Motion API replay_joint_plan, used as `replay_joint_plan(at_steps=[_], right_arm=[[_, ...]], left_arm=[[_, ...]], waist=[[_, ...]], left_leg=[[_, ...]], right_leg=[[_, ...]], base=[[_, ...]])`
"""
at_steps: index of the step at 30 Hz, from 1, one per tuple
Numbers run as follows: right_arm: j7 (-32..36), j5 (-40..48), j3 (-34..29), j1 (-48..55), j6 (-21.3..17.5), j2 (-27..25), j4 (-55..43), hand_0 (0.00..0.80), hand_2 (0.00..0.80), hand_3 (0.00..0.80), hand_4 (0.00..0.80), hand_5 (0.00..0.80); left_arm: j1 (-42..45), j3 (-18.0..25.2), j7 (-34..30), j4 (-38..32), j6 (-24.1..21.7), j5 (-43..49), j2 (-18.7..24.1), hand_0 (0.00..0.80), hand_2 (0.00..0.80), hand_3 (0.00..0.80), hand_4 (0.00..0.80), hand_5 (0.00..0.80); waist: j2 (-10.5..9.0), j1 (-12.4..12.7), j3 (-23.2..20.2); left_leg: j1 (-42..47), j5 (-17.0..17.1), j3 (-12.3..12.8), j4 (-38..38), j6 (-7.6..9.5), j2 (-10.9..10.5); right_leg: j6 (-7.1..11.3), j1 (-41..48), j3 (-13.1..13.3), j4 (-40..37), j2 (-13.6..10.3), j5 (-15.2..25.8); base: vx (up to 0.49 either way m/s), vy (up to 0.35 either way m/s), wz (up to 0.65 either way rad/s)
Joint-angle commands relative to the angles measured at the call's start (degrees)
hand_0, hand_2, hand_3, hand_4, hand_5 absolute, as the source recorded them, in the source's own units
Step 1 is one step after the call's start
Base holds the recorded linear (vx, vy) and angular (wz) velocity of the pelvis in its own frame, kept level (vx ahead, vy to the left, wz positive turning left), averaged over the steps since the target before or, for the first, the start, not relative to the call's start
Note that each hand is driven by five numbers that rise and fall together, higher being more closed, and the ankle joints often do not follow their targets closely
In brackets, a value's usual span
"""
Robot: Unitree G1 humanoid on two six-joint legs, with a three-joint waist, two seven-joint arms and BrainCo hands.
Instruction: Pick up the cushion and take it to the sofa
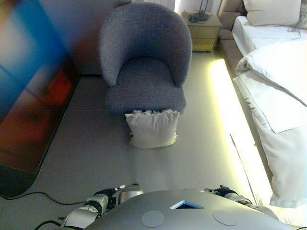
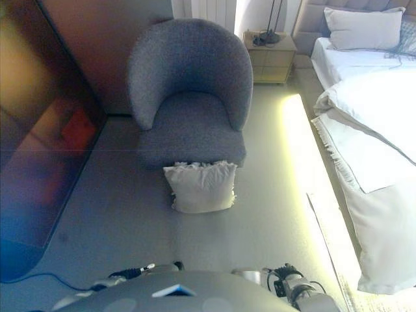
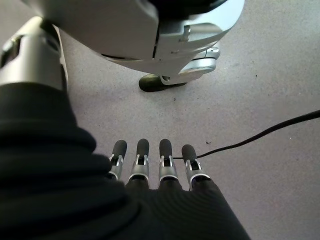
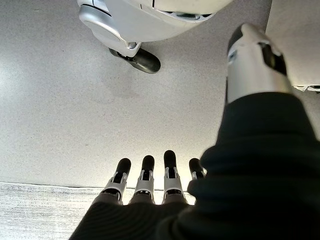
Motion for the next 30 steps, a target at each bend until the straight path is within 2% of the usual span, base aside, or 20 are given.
replay_joint_plan(at_steps=[1,7,9,12,15,16,18,19,20,23,25,26,28,30], right_arm=[[0.0,0.4,0.7,-4.7,0.2,1.1,2.0,0.0,0.0,0.0,0.0,0.0],[0.5,0.0,0.9,-4.6,-0.2,1.0,2.2,0.0,0.0,0.0,0.0,0.0],[1.1,-0.3,0.9,-5.0,-0.3,0.8,2.2,0.0,0.0,0.0,0.0,0.0],[1.4,-0.7,1.1,-6.1,0.3,0.5,2.0,0.0,0.0,0.0,0.0,0.0],[1.1,0.6,1.6,-7.2,2.3,-0.6,0.8,0.0,0.0,0.0,0.0,0.0],[1.4,0.5,1.6,-7.4,2.8,-0.9,0.7,0.0,0.0,0.0,0.0,0.0],[2.2,0.0,1.3,-8.0,2.9,-1.7,1.1,0.0,0.0,0.0,0.0,0.0],[2.3,0.0,1.3,-8.0,2.8,-1.7,1.2,0.0,0.0,0.0,0.0,0.0],[2.7,-0.7,1.3,-8.2,2.7,-2.0,1.5,0.0,0.0,0.0,0.0,0.0],[2.1,0.1,0.8,-8.0,2.1,-2.2,2.0,0.0,0.0,0.0,0.0,0.0],[2.0,-0.1,0.8,-7.6,2.0,-2.1,2.3,0.0,0.0,0.0,0.0,0.0],[1.9,-0.8,0.7,-7.3,2.6,-2.0,2.5,0.0,0.0,0.0,0.0,0.0],[1.6,-1.6,1.0,-6.8,2.8,-1.8,3.3,0.0,0.0,0.0,0.0,0.0],[1.2,-3.1,0.8,-6.7,3.6,-1.4,3.9,0.0,0.0,0.0,0.0,0.0]], left_arm=[[-5.1,-0.6,0.0,3.4,0.7,2.4,-0.5,0.0,0.0,0.0,0.0,0.0],[-5.1,-0.1,0.3,3.5,0.5,1.5,-0.5,0.0,0.0,0.0,0.0,0.0],[-5.2,0.5,0.9,3.5,0.1,1.0,-0.7,0.0,0.0,0.0,0.0,0.0],[-5.4,1.8,2.4,3.6,-1.9,-0.1,-1.0,0.0,0.0,0.0,0.0,0.0],[-6.1,2.0,2.2,2.6,-3.0,-1.1,-1.2,0.0,0.0,0.0,0.0,0.0],[-6.2,1.9,2.0,2.2,-2.9,-1.5,-1.2,0.0,0.0,0.0,0.0,0.0],[-5.5,2.2,1.6,2.1,-3.2,-1.6,-1.4,0.0,0.0,0.0,0.0,0.0],[-5.5,2.2,1.6,2.1,-3.2,-1.6,-1.4,0.0,0.0,0.0,0.0,0.0],[-4.9,2.4,1.4,2.2,-2.9,-2.0,-1.3,0.0,0.0,0.0,0.0,0.0],[-3.6,3.0,0.4,3.1,-1.7,-3.4,-1.3,0.0,0.0,0.0,0.0,0.0],[-2.6,4.1,-0.1,3.8,-1.6,-3.8,-1.4,0.0,0.0,0.0,0.0,0.0],[-2.2,4.6,-0.2,3.8,-1.8,-3.3,-1.4,0.0,0.0,0.0,0.0,0.0],[-1.6,4.8,0.0,3.8,-2.0,-2.6,-1.7,0.0,0.0,0.0,0.0,0.0],[-1.5,4.9,0.0,3.9,-2.0,-2.8,-1.8,0.0,0.0,0.0,0.0,0.0]], waist=[[-1.28,1.6,3.2],[-1.4,1.2,3.2],[-1.78,1.2,3.6],[-3.74,1.5,5.3],[-4.47,2.4,8.7],[-4.3,2.6,9.3],[-2.41,4.8,10.4],[-2.48,4.9,10.6],[-1.63,5.8,10.6],[0.31,7.6,10.2],[0.9,8.5,9.7],[1.01,8.7,9.4],[1.29,9.3,8.8],[0.8,9.5,8.0]], left_leg=[[2.1,-7.3,0.9,0.4,1.62,-0.8],[2.8,-6.8,1.3,0.4,0.91,0.6],[2.9,-6.4,1.6,2.8,0.09,2.2],[-1.8,-8.0,2.6,16.0,0.11,3.8],[-10.9,-4.6,3.5,29.5,0.07,5.4],[-12.3,-4.2,3.7,30.5,-0.15,5.6],[-15.6,-2.2,2.9,23.9,-0.31,2.2],[-15.2,-2.2,3.0,23.7,-0.29,2.0],[-15.7,-1.3,2.8,19.3,-0.38,0.8],[-16.4,4.9,2.8,7.3,-1.37,1.0],[-16.8,8.6,2.9,3.5,-2.33,2.1],[-17.0,9.1,3.1,3.0,-2.52,2.5],[-17.5,9.5,1.8,3.2,-2.62,3.4],[-17.3,6.2,2.8,3.7,-1.39,3.3]], right_leg=[[3.09,-2.9,-1.0,1.3,-2.8,0.7],[2.27,-2.7,0.1,1.1,-1.3,0.3],[1.52,-2.9,0.5,1.6,-0.8,0.2],[0.07,-4.4,0.3,3.6,-1.8,0.6],[-1.87,-4.2,0.7,4.6,-1.6,0.5],[-2.05,-3.9,0.7,4.7,-1.4,0.3],[-1.22,-1.7,1.7,4.0,0.0,-1.1],[-1.16,-1.4,1.7,3.9,-0.1,-1.2],[-0.75,0.1,2.4,3.3,0.6,-2.0],[-0.48,4.9,4.0,1.5,1.9,-4.4],[-0.76,8.1,5.4,1.1,2.2,-6.5],[-0.8,9.2,5.9,1.0,2.1,-7.5],[-0.72,10.8,7.4,1.7,1.5,-9.8],[0.15,11.5,7.7,2.9,-0.4,-10.8]], base=[[-0.004,-0.113,0.0],[0.0,-0.134,0.0],[-0.024,-0.153,-0.01],[-0.055,-0.186,0.0],[-0.032,-0.16,0.16],[0.043,-0.048,0.08],[0.181,0.036,-0.03],[0.278,0.059,-0.08],[0.302,0.078,-0.13],[0.437,0.13,0.04],[0.502,0.178,0.05],[0.493,0.197,0.13],[0.489,0.187,0.12],[0.512,0.197,-0.27]])
